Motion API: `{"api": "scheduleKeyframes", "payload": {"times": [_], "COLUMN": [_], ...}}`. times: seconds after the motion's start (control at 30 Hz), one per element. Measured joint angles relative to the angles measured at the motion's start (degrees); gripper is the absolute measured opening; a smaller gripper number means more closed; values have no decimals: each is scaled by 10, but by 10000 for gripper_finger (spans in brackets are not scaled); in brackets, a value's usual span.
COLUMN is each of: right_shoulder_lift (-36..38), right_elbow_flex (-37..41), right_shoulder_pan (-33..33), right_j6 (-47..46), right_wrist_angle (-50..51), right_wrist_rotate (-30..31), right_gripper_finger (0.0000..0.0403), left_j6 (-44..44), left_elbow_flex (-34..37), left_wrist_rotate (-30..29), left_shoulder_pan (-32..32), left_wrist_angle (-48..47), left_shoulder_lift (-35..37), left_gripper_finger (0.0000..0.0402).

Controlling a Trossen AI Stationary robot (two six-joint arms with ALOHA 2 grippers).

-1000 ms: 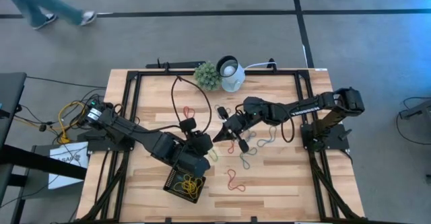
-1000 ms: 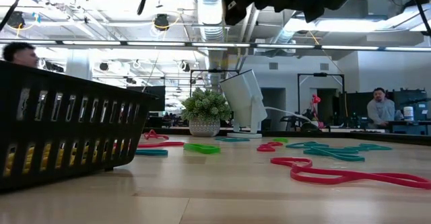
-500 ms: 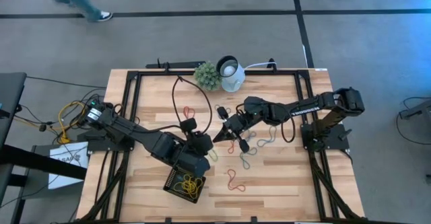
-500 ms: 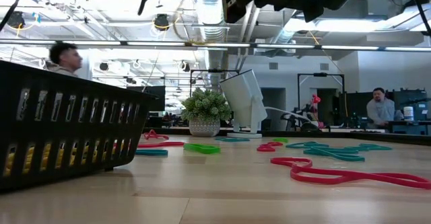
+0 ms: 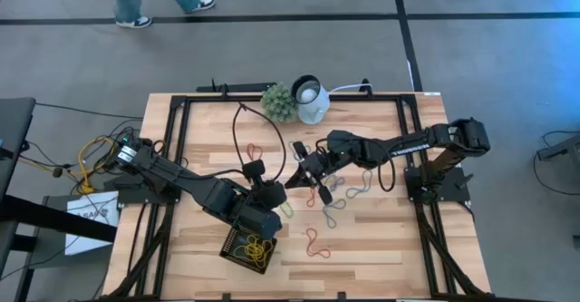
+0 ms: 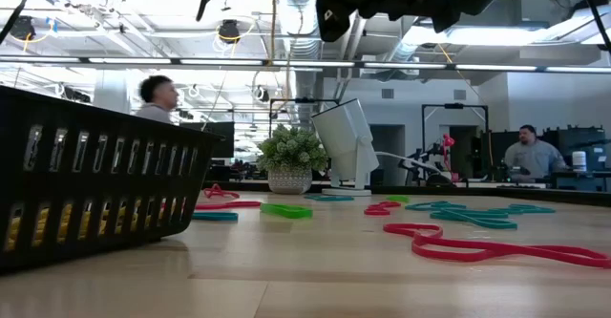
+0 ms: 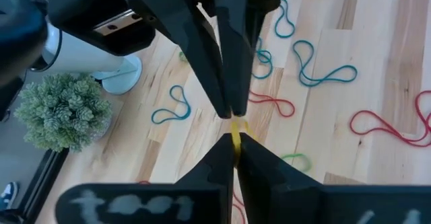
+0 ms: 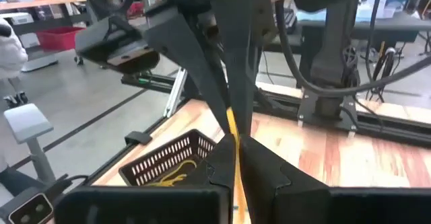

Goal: Pick and place items into bin
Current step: Put the yellow rubber band into the black bin

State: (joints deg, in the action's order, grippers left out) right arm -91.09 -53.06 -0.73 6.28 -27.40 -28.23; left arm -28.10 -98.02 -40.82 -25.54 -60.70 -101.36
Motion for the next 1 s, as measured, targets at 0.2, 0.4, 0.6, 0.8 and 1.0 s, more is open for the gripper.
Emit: {"api": "scheduleKeyframes", "payload": {"times": [0.2, 0.4, 0.6, 0.8, 1.0], "right_shoulder_lift": [0, 0, 0, 0, 0], "right_elbow_flex": [0, 0, 0, 0, 0], "right_shoulder_pan": [1, 1, 2, -3, -3], "right_j6": [0, -36, -29, -29, -29], "right_wrist_angle": [16, 29, 112, 182, 192], "right_wrist_rotate": [0, -2, -2, -2, -2], "right_gripper_finger": [65, 86, 87, 87, 87], "left_j6": [0, -29, -39, -90, -203], "left_elbow_flex": [0, 0, 0, 0, 0], "left_wrist_rotate": [2, 89, 167, 178, 196], "left_shoulder_pan": [0, -14, -70, -131, -170], "left_wrist_angle": [-5, -22, -103, -118, -115], "left_shoulder_lift": [0, 0, 0, 0, 0], "left_gripper_finger": [1, 0, 0, 0, 0]}}
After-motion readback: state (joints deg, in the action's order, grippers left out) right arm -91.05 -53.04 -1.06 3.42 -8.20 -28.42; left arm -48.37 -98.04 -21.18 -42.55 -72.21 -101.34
